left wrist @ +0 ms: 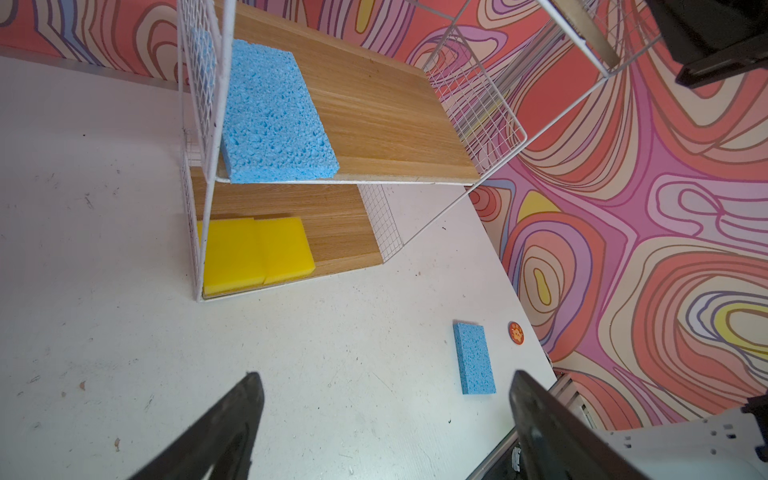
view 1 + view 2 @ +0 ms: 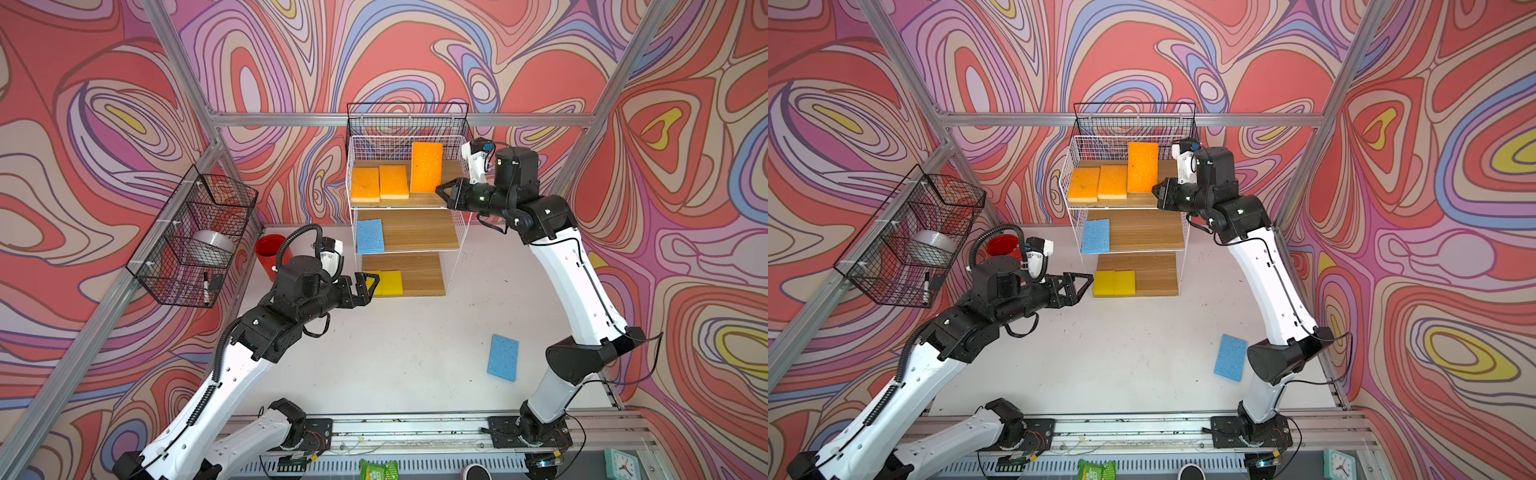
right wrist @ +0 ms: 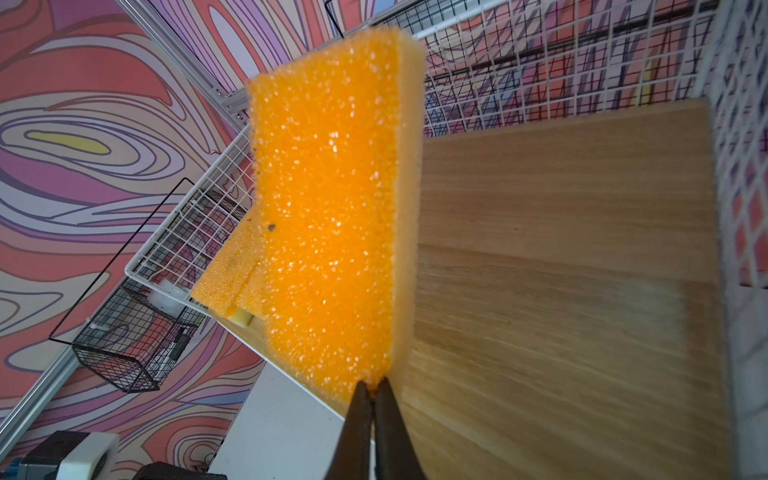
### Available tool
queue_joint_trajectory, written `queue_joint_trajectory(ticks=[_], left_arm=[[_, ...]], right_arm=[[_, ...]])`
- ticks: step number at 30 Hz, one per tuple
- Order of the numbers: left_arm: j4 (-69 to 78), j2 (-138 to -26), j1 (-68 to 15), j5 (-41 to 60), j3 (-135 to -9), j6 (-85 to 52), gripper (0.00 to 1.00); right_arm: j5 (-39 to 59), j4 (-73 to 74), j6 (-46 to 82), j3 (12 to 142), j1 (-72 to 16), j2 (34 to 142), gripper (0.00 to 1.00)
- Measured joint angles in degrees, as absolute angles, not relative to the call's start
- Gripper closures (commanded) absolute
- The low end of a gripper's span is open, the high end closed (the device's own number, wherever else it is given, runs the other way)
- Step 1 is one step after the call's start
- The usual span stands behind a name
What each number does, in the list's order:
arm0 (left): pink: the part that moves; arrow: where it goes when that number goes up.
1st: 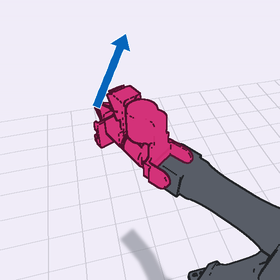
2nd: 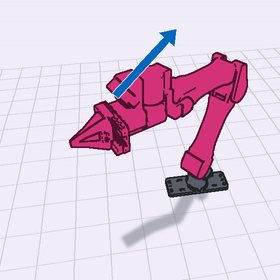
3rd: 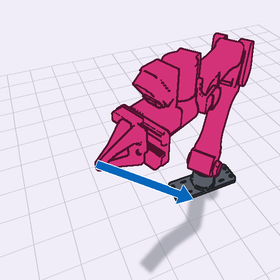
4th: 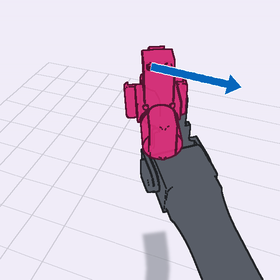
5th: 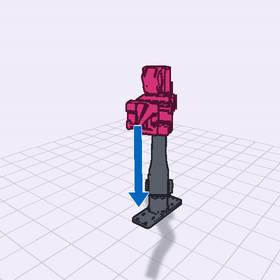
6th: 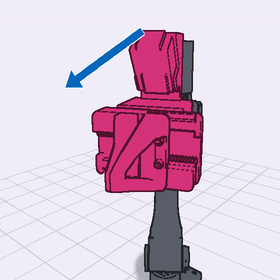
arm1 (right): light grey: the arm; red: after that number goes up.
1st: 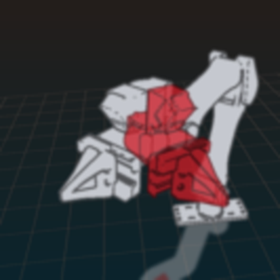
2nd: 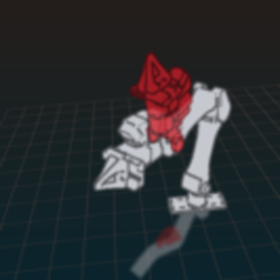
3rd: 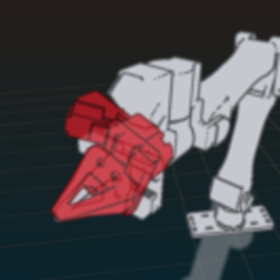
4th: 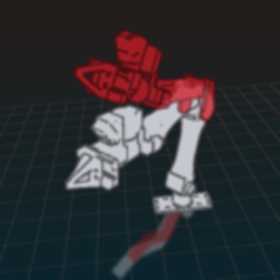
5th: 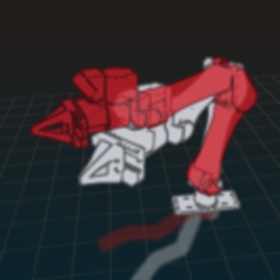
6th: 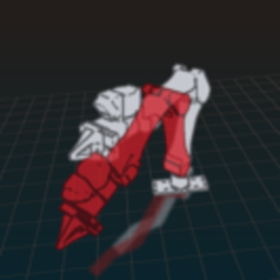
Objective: Place and organize the cleaning sponges onto the shelf
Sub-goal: 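Tip the held sponge flat onto the top tier and open the right gripper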
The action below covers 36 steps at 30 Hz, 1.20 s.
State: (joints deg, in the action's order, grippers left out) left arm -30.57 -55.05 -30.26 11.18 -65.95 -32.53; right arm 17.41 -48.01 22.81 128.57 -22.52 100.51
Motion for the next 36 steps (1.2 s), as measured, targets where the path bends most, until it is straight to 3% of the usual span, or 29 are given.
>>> queue_joint_trajectory(ticks=[13,19,23,30,36], left_arm=[[-30.35,-55.31,-30.09,11.44,-65.82,-32.56,0.06],[-30.33,-55.31,-30.00,11.60,-65.82,-32.56,0.06],[-30.30,-55.31,-30.00,11.60,-65.82,-32.56,0.06],[-30.30,-55.31,-29.95,11.60,-65.82,-32.56,0.06],[-30.28,-55.31,-29.93,11.62,-65.82,-32.56,0.06]], right_arm=[[17.39,-47.99,22.85,127.28,-22.63,100.51,1.00],[16.73,-47.97,23.22,127.24,-22.39,100.51,0.73],[15.97,-47.97,23.31,127.15,-22.15,100.51,0.63],[15.86,-47.94,23.53,127.13,-22.15,100.51,0.56],[15.90,-46.85,23.66,126.72,-22.15,100.51,0.56]])
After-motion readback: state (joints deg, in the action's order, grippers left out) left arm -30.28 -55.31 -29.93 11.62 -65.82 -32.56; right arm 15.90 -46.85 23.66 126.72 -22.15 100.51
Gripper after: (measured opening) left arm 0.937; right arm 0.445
